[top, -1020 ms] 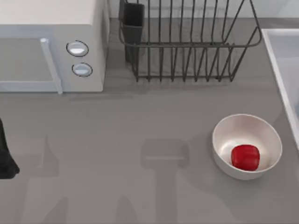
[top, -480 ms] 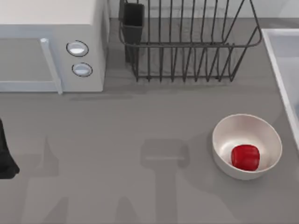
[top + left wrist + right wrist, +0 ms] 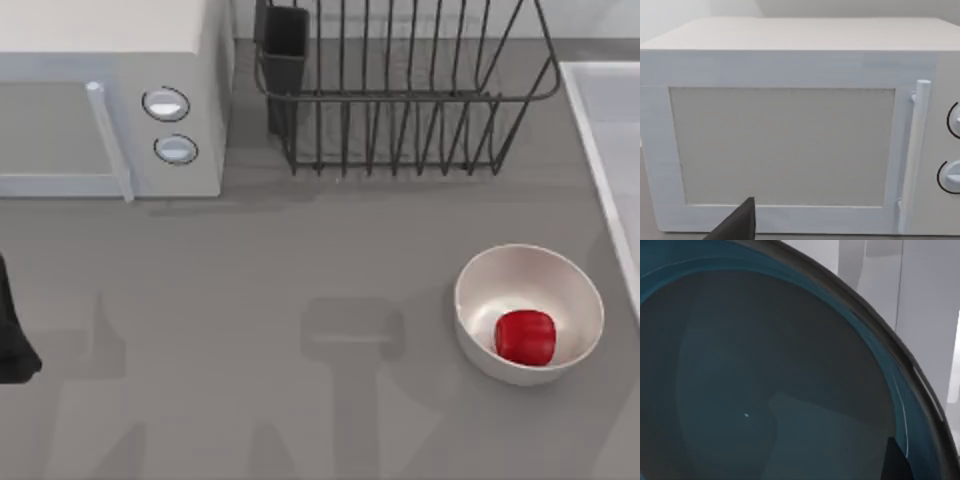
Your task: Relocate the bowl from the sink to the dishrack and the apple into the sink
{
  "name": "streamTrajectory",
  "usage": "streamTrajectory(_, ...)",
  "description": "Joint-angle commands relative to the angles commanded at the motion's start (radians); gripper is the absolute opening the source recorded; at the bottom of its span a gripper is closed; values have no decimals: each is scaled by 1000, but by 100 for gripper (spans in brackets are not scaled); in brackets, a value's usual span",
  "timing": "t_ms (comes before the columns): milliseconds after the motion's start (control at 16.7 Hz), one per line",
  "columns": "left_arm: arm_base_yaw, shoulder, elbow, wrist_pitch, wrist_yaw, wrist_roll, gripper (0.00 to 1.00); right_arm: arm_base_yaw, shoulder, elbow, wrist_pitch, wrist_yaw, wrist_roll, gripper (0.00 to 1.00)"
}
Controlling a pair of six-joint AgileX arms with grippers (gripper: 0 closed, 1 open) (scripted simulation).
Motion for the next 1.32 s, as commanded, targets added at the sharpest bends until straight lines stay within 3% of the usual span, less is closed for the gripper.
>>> streamTrajectory(660,0,0,0,0,0,0,100,-280,-826,-400,-427,-29,-291,0)
streamTrajectory(1140,0,0,0,0,0,0,100,-305,-887,-432,-465,-33,-320,0)
streamTrajectory(1320,0,0,0,0,0,0,100,-243,-881,-417,-404,2,-275,0)
